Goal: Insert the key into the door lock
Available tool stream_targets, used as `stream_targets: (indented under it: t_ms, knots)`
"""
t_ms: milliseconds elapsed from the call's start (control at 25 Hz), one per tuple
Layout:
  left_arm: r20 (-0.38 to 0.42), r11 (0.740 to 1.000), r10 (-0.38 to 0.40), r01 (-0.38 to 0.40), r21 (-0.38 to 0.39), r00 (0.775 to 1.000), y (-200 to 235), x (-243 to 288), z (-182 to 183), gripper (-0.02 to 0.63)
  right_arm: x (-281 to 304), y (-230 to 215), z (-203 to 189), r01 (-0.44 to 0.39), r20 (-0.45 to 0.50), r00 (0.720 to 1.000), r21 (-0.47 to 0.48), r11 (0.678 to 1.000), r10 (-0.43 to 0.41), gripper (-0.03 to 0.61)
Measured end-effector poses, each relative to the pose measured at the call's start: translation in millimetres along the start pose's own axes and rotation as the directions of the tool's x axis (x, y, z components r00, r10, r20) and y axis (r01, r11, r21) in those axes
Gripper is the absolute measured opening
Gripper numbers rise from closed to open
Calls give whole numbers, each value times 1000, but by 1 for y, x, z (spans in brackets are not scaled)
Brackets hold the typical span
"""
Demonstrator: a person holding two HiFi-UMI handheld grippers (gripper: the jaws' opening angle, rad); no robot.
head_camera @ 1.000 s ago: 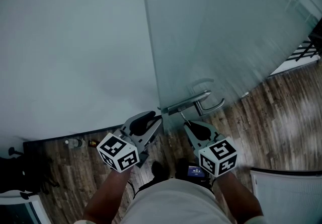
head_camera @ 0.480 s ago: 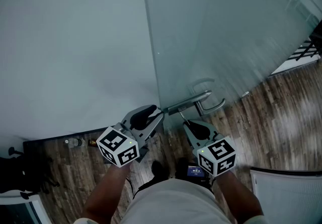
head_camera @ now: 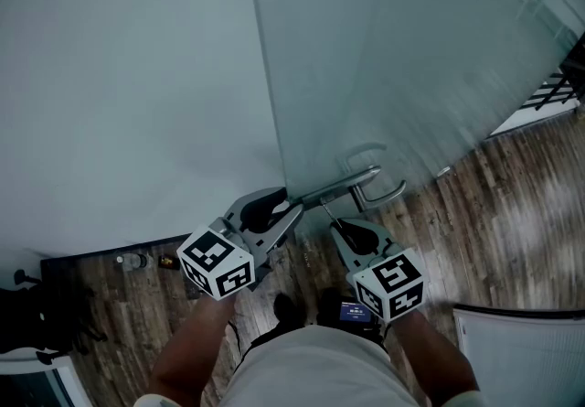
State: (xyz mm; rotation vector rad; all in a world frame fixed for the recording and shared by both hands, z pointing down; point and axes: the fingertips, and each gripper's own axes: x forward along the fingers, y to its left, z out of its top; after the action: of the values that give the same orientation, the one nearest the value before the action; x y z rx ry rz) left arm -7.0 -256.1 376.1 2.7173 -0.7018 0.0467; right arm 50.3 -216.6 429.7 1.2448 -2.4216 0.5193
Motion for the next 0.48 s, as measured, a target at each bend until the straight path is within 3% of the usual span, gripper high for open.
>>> stream_targets:
  t_ms: [480]
  knots:
    - [1,999,3,-3,36,1000,4,6,6,123,0,1,4,6,-10,1000,-22,1000,-6,28]
